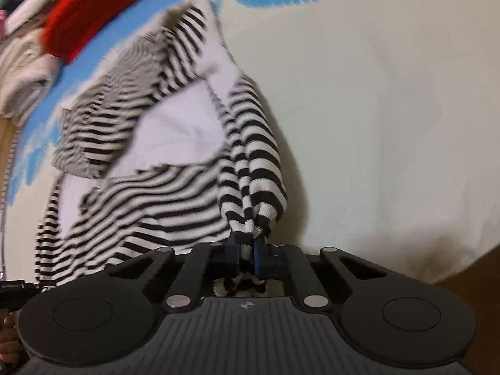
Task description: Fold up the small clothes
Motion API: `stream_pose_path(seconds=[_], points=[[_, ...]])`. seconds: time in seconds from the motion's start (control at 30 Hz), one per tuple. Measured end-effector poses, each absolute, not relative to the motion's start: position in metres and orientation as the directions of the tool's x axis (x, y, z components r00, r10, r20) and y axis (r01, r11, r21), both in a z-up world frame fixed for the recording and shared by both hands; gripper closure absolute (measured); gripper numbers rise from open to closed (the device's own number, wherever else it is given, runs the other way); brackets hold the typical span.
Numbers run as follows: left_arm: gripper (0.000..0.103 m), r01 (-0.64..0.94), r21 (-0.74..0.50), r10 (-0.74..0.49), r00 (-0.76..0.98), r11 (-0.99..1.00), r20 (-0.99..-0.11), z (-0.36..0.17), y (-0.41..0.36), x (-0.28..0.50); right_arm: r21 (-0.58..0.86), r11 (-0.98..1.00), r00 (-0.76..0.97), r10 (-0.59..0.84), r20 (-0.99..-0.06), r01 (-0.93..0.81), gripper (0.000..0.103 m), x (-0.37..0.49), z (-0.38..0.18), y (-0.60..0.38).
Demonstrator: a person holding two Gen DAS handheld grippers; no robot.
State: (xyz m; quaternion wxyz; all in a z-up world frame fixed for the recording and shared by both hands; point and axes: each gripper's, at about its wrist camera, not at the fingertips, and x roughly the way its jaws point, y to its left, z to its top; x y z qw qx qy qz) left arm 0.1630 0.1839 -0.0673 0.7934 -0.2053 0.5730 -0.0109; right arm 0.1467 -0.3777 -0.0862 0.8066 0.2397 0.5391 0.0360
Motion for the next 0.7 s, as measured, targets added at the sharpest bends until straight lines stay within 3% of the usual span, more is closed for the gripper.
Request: stream_pose_path(seconds=[0.23,0.5,0.7], points=[[0.097,-0.062,-0.364,-0.297,0.462,0.929,-0.835,-0.008,0.191,0.132,0.485,0.872,0.543,0.377,-0.75,0.064,0.098,0.125,-0.04,-0.391],[0.097,0.079,-0.466,-0.441,0.49,0.881,-0.752,0.06,0.218,0.068,0.557,0.83,0.539,0.475,-0.695,-0.014,0.098,0.062,0.03,-0.417],[0.097,0.063,-0.481,-0.44,0.522,0.874,-0.731,0.065,0.223,0.106,0.593,0.804,0.566,0.508,-0.649,-0.041,0.098,0.06,0.056,-0.425]])
